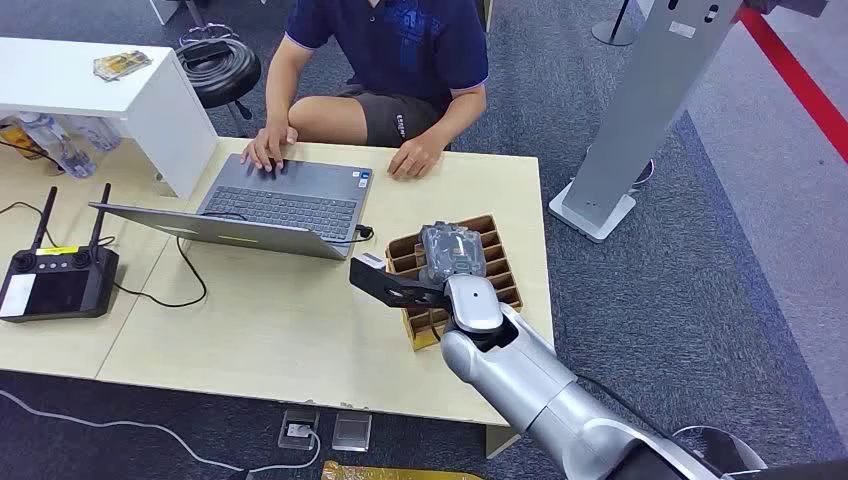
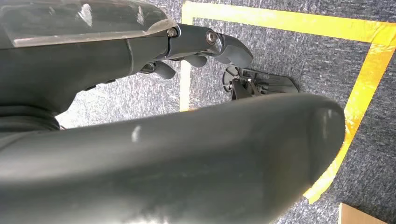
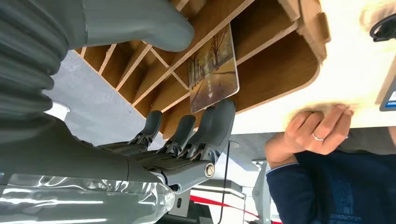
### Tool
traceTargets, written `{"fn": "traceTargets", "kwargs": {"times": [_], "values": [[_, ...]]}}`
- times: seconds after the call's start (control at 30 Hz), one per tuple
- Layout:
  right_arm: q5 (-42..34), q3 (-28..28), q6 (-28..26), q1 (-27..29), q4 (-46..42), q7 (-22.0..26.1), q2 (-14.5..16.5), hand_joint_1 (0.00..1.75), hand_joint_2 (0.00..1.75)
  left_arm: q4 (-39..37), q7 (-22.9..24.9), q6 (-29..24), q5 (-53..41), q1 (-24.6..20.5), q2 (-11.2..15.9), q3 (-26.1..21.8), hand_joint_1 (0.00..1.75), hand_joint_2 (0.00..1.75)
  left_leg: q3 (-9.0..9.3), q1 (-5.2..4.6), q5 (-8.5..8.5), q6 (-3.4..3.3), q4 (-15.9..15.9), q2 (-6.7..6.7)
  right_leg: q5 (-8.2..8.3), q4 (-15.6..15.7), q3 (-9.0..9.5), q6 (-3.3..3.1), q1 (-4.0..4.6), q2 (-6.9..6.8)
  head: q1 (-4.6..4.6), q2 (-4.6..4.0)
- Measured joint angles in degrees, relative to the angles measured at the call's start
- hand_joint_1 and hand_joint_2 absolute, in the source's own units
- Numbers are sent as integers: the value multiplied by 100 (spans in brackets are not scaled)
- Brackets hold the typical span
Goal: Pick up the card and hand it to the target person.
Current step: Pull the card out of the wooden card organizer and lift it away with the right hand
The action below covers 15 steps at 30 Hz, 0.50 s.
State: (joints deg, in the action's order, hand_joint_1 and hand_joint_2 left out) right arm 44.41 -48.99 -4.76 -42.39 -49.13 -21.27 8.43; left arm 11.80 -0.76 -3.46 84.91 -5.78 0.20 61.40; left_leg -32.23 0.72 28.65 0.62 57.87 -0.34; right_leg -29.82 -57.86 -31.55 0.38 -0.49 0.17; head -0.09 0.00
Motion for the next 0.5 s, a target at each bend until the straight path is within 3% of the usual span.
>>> {"fn": "traceTargets", "kwargs": {"times": [0.5], "values": [[-60, 5, 22, -13, 66, 108, 8, 73, 175, 0, 12, -34, 16, 0, 0, 0, 0, 0, 0, 0, 0, 0, 0, 0, 0, 0, 0, 0, 0, 0, -2, 0]]}}
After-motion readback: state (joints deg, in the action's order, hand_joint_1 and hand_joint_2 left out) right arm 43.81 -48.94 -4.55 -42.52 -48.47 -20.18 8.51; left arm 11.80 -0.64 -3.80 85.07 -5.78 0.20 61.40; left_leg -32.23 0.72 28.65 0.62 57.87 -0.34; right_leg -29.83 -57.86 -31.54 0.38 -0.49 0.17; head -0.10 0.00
